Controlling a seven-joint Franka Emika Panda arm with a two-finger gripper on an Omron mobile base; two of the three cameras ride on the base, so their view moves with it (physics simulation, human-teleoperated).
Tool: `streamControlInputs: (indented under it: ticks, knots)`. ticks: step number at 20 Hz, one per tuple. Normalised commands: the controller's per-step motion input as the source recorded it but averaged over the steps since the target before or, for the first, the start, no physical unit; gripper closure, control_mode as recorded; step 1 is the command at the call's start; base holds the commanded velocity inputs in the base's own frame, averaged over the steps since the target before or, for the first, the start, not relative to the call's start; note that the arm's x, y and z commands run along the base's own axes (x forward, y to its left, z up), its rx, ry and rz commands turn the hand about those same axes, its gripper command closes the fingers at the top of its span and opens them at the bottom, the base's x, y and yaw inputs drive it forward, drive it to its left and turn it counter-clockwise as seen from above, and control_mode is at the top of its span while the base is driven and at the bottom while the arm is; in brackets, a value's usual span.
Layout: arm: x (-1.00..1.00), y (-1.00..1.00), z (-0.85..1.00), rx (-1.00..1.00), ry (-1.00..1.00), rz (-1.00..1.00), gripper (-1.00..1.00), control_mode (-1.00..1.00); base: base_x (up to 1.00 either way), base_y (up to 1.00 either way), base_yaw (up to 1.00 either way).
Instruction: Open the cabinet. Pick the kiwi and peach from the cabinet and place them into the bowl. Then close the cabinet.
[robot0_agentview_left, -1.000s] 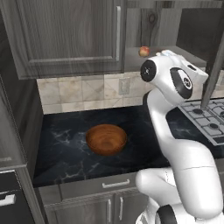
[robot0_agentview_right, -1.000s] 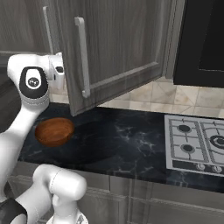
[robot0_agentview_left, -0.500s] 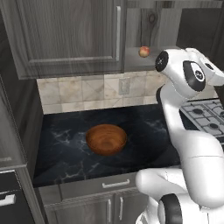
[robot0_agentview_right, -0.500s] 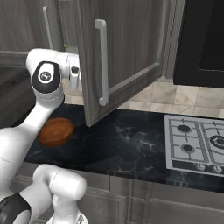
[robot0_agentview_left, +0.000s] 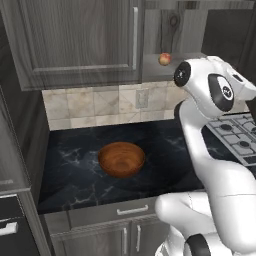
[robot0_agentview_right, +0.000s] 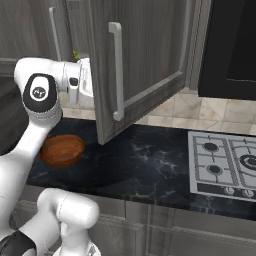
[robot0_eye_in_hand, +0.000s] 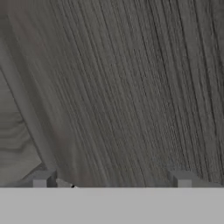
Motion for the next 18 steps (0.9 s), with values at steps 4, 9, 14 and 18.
streamControlInputs:
  ticks: [4,9,14,18]
  knots:
    - [-0.66,0.71,0.0,-0.14,-0.01,0.4,-1.0,-1.0,0.0,0.0,0.0]
    - [-0.32,0.72,0.0,-0.16,-0.02,0.45,-1.0,-1.0,0.0,0.0,0.0]
    - [0.0,0.76,0.0,-0.17,0.0,0.41,-1.0,-1.0,0.0,0.0,0.0]
    - [0.0,0.61,0.0,-0.15,0.0,0.37,-1.0,-1.0,0.0,0.0,0.0]
